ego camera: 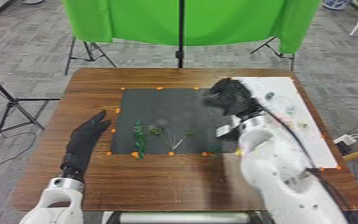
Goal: Arrange flowers
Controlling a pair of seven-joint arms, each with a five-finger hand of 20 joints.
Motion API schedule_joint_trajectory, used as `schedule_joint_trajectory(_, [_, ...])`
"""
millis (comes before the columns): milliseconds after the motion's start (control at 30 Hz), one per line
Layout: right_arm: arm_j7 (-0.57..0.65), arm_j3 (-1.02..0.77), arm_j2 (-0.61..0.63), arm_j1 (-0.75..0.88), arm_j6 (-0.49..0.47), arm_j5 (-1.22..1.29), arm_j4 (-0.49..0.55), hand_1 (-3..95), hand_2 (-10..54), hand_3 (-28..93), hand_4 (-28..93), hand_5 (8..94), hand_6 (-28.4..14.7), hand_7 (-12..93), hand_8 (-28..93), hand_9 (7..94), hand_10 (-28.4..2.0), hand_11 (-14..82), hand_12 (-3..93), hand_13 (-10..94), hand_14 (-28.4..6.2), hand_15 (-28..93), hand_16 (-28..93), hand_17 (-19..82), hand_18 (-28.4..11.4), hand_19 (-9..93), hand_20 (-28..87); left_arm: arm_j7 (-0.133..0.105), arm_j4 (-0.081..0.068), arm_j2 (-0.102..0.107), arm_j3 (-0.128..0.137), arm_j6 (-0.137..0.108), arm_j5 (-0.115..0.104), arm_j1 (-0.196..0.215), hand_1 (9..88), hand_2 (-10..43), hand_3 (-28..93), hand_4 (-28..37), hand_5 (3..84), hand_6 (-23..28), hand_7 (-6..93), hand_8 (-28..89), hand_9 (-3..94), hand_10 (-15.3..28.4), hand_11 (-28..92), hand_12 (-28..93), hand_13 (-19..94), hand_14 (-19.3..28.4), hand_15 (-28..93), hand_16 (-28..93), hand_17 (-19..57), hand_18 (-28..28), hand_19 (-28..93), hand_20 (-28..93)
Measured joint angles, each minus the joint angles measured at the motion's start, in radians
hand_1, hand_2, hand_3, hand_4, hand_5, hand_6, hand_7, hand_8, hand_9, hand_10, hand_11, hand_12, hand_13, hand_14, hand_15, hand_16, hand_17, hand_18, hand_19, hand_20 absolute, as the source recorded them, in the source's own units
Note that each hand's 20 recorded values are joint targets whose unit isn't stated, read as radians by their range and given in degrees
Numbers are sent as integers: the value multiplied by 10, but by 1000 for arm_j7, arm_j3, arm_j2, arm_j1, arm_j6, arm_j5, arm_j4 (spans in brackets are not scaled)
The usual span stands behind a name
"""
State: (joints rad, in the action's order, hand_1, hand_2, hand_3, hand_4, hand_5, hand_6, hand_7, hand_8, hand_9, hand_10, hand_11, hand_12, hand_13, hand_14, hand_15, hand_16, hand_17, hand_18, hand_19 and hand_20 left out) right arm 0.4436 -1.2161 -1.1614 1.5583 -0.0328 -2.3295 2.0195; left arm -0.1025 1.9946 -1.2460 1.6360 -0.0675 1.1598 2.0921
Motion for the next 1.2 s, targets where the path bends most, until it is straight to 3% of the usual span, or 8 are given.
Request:
schedule_joint_trajectory(133, [45,-114,41,-10,-43,-54,-20,349,-95,573,-169,674,-53,134,-62,786,-165,272,265,855,-60,574,321,615,-108,932,471,1,0,0,1,0,0,2,210,-7,658,-262,398,37,32,-53,419,124,107,123,290,123,76,3,46,97,12,158])
schedule_joint_trajectory(333, [129,-145,62,-64,-253,-50,-120,309,-95,559,-182,693,-60,123,-60,818,-161,301,275,887,-51,564,320,652,-96,932,478,3,0,0,-3,2,3,-1,211,-7,659,-263,399,37,33,-54,419,125,110,119,290,123,76,2,47,97,12,158])
schedule_joint_trajectory(600, [120,-92,49,-100,-238,-75,-279,295,-95,548,-182,724,-59,127,-61,840,-156,338,287,913,-40,559,330,683,-85,932,493,7,0,0,-4,2,4,-2,210,-7,660,-264,401,39,35,-55,419,125,111,118,291,124,77,2,47,98,12,159])
schedule_joint_trajectory(933, [103,-21,42,-130,-265,-161,-320,253,-95,517,-189,780,-64,145,-60,867,-157,349,288,935,-31,553,340,707,-77,932,512,10,0,1,-3,3,4,-1,210,-8,660,-266,400,39,34,-55,418,126,112,117,290,125,76,2,47,98,12,159])
schedule_joint_trajectory(1000, [92,-1,40,-138,-273,-213,-328,274,-95,516,-195,787,-62,156,-58,867,-156,356,290,936,-28,556,344,711,-74,932,516,12,0,1,-3,3,4,-2,210,-8,662,-265,400,39,34,-55,418,125,112,117,290,124,76,2,47,98,12,159])
schedule_joint_trajectory(1133, [47,26,28,-149,-280,-352,-359,412,-95,546,-162,804,-51,203,-50,869,-145,391,297,937,-19,580,336,724,-63,932,523,14,0,1,-3,4,4,-3,211,-8,661,-264,397,40,32,-56,418,125,111,117,289,123,75,1,46,98,12,158])
schedule_joint_trajectory(1167, [37,31,24,-151,-280,-381,-366,446,-95,541,-146,806,-48,209,17,872,-142,400,297,937,-16,589,327,727,-62,932,525,14,0,1,-3,4,4,-4,212,-7,660,-264,395,40,31,-55,418,125,111,117,288,124,75,1,46,98,12,158])
schedule_joint_trajectory(1200, [32,34,19,-153,-280,-404,-372,576,-95,276,35,813,-49,202,113,878,-138,405,294,937,-14,601,316,731,-61,932,527,14,0,0,-3,4,4,-4,212,-8,660,-263,395,40,31,-55,418,125,111,117,289,124,76,1,46,98,12,158])
